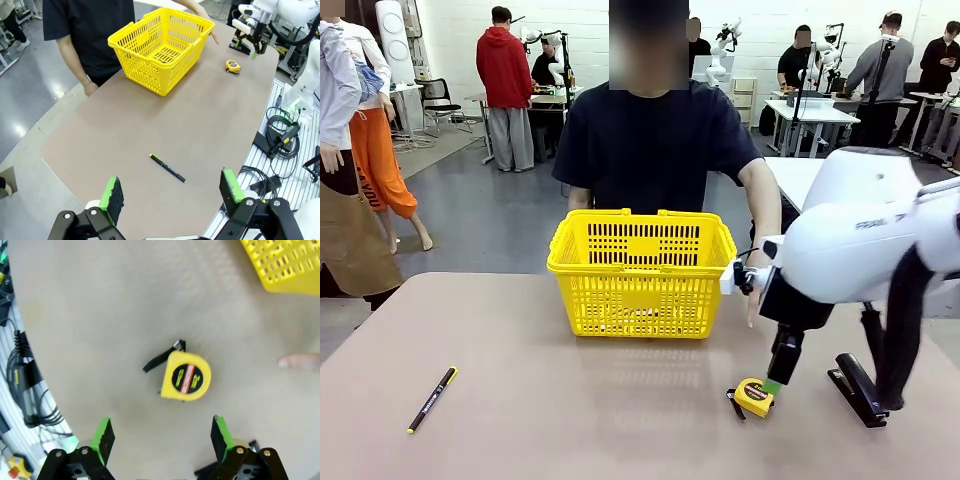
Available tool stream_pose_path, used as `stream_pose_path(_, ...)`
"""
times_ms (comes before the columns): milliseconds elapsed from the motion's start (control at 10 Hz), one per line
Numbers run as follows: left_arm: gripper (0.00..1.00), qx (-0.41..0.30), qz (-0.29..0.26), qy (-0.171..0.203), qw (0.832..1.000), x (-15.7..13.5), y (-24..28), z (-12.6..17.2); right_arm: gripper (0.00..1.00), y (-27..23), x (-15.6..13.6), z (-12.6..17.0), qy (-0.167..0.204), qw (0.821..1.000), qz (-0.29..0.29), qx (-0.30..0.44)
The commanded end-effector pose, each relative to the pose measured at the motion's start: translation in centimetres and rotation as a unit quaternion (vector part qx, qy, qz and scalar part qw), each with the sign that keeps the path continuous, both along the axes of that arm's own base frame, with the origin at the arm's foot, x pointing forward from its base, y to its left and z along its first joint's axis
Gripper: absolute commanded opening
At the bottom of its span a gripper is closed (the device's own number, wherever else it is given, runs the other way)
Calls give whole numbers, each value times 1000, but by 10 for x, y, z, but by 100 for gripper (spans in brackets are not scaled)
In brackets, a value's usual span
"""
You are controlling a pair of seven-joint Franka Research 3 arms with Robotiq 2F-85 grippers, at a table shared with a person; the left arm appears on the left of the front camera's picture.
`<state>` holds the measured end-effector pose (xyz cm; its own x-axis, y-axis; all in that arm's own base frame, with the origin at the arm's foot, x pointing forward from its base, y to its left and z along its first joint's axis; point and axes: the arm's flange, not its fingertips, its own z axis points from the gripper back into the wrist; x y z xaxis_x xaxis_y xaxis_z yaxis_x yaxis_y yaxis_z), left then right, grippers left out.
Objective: Place the items the person wants into the basket.
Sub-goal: Pick up the item the person points to and place it in the Market Basket.
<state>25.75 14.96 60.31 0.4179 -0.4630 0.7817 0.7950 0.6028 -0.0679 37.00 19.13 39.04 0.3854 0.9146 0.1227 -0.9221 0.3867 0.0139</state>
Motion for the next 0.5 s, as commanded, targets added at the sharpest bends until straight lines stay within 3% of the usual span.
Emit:
stream_pose_path(0,100,-4,-5,-15,1000,1,2,0,100,8,15,-14,-25,999,14,-21)
stream_pose_path(400,100,-4,-5,-15,1000,1,2,0,100,10,31,-44,-16,999,11,-29)
